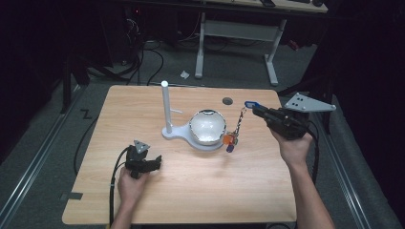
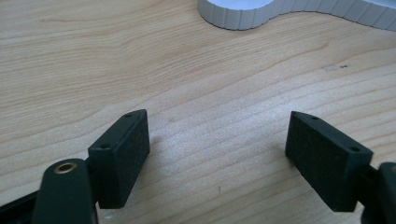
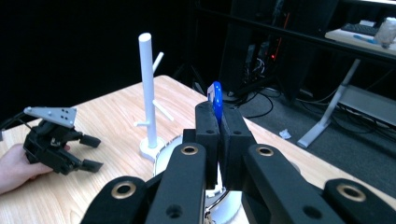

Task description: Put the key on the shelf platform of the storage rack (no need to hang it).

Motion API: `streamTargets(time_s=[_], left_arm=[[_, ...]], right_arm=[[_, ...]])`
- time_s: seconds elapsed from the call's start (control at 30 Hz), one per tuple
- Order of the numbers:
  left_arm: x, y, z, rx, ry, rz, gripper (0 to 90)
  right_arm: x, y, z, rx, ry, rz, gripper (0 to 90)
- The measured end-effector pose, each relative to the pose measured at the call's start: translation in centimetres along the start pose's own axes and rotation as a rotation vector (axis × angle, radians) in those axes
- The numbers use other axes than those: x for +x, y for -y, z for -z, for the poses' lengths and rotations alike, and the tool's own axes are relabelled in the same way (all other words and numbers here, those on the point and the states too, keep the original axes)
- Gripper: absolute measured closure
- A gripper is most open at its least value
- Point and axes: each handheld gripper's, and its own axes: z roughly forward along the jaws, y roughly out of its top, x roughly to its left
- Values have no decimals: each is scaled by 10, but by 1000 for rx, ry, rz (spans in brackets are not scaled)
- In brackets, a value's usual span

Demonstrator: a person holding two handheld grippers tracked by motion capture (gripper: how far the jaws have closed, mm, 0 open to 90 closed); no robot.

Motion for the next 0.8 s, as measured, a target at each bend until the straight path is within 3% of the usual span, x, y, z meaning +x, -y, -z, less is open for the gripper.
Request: streamTargets(time_s=[0.53, 0.8], left_arm=[[0, 0, 0, 3, 2, -1, 221], [0, 0, 0, 4, 3, -3, 221]], right_arm=[[4, -39, -26, -55, -28, 3, 885], [7, -49, -44, -46, -34, 14, 885]])
